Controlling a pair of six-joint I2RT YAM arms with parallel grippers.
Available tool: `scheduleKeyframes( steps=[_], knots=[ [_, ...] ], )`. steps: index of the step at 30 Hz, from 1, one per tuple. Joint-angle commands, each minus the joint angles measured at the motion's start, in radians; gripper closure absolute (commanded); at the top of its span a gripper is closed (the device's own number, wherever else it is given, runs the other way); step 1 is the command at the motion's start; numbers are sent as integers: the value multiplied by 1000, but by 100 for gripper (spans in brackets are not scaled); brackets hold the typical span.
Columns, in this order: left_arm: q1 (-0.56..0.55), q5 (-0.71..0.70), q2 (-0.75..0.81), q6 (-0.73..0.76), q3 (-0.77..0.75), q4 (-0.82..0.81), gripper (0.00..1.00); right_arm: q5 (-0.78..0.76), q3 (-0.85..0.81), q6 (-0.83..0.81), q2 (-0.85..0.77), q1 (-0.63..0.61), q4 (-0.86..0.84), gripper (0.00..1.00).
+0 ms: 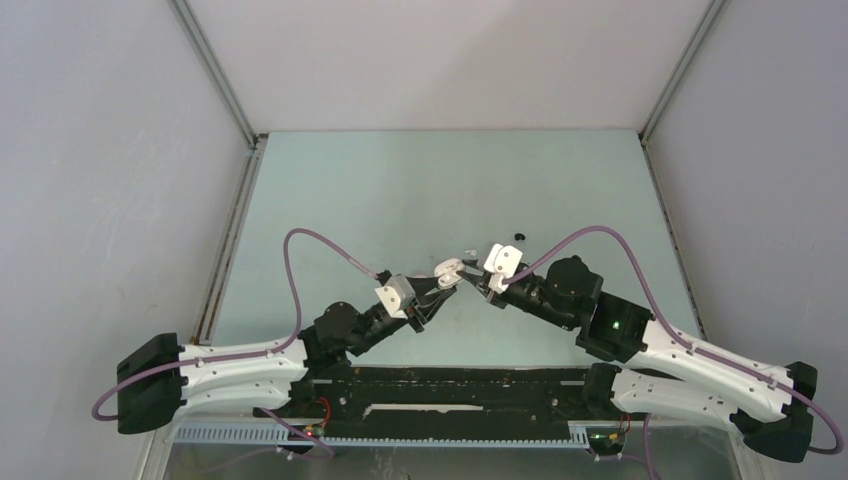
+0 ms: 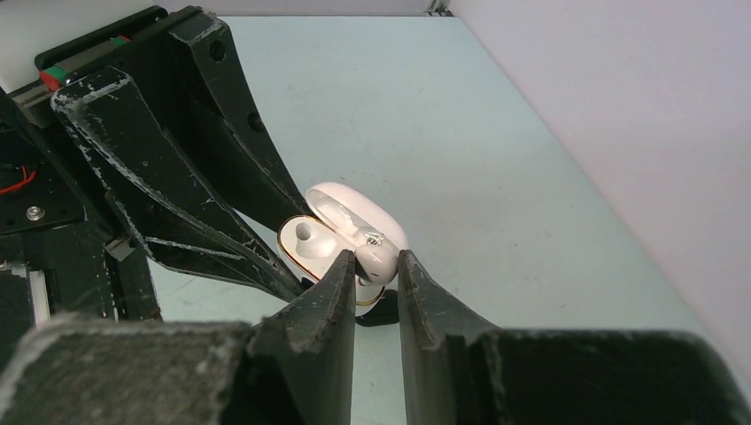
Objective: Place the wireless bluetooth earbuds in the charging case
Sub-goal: Place the earbud in the charging case.
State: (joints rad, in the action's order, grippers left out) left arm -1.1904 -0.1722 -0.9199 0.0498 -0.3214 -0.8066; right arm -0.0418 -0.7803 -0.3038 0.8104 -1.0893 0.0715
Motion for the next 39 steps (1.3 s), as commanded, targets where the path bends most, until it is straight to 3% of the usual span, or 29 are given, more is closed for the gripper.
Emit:
scheduleKeyframes(
  steps=[1, 16, 20, 29, 39],
  knots=[
    [-8, 8, 19, -12, 8, -65, 100, -8, 8, -14, 6, -5, -54, 100],
    [-8, 0, 32, -16, 23, -85, 100, 28, 10, -29, 23, -5, -26, 100],
    [-8, -3, 37, -16, 25, -84, 100, 28, 11, -36, 30, -6, -21, 91],
    [-8, -14, 33, -16, 27, -85, 100, 30, 9, -44, 33, -12, -21, 88],
    [-8, -17, 32, -16, 28, -85, 100, 71, 0, -40, 33, -17, 0, 72]
  ],
)
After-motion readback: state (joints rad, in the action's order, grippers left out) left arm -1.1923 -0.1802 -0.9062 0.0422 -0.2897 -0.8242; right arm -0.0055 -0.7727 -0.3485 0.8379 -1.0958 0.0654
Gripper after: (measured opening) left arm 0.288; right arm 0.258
